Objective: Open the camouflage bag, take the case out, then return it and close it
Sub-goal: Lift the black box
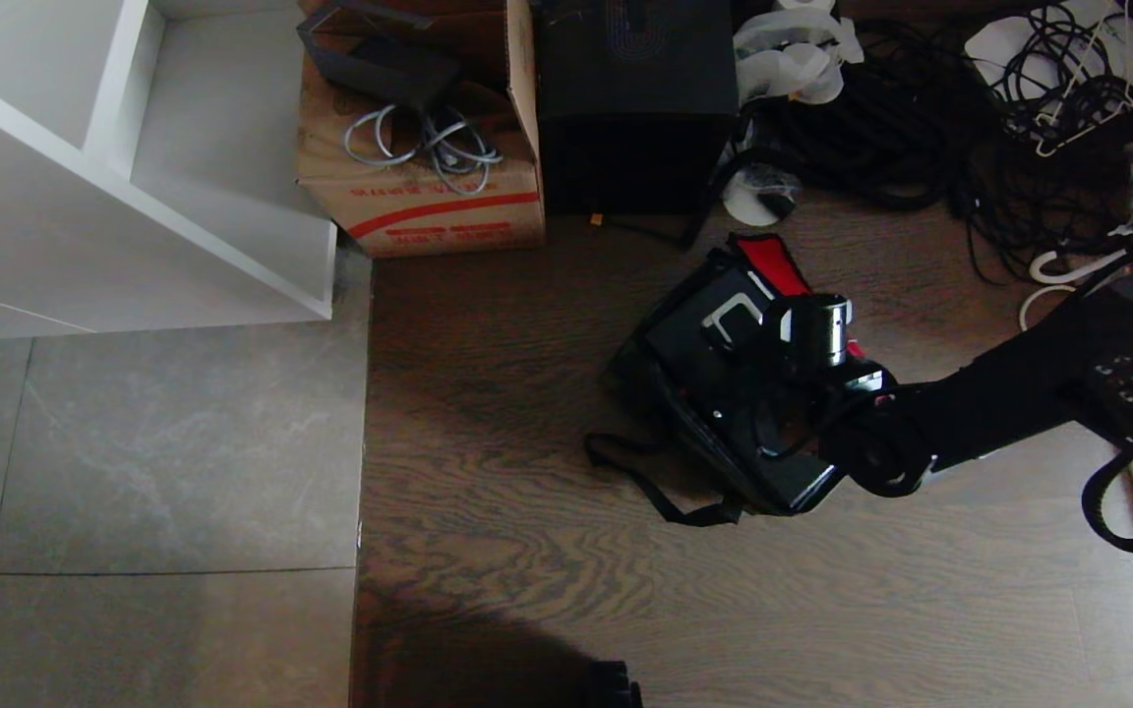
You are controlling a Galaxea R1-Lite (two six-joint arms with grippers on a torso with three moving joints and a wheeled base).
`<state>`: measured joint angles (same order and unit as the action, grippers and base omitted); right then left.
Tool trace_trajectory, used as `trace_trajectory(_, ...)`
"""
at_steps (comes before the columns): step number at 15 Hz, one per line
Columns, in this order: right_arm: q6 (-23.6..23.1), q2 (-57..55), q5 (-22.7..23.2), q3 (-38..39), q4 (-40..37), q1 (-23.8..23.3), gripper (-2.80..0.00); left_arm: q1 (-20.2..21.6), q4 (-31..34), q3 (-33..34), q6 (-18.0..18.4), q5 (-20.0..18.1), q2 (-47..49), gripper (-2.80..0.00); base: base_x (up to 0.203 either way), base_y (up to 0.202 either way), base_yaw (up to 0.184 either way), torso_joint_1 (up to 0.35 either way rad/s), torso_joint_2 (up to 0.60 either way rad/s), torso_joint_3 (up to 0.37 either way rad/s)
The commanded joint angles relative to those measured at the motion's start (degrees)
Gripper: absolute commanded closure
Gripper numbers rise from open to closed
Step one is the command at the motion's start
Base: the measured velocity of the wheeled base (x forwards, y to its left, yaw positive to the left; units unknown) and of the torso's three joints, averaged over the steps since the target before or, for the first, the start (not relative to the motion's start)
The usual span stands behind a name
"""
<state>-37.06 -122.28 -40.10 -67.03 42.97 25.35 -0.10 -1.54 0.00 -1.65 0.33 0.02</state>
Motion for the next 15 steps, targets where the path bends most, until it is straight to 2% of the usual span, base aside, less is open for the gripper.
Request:
trace_trajectory(1,1.2,-3.4,-0.24,-1.08,0.09,0.4,0.0,0.01,-0.05,0.53,-0.02,0.02,-0.02,0.0,0.0,0.0,0.0,0.0,0.0,0.0)
trace_trajectory(4,2.93,-4.23,0.24,-3.77,-1.12,0.4,0.0,0.01,-0.05,0.53,-0.02,0.02,-0.02,0.0,0.0,0.0,0.0,0.0,0.0,0.0)
trace_trajectory(6,4.16,-3.78,2.93,-4.73,-2.36,0.33,0.0,0.01,-0.05,0.53,-0.02,0.02,-0.02,0.0,0.0,0.0,0.0,0.0,0.0,0.0)
trace_trajectory(10,5.65,-0.73,4.54,-4.54,-5.28,0.31,0.0,0.01,-0.05,0.53,-0.02,0.02,-0.02,0.0,0.0,0.0,0.0,0.0,0.0,0.0)
trace_trajectory(15,9.04,6.34,7.58,-4.86,-14.42,-0.02,0.0,0.01,-0.05,0.53,-0.02,0.02,-0.02,0.0,0.0,0.0,0.0,0.0,0.0,0.0)
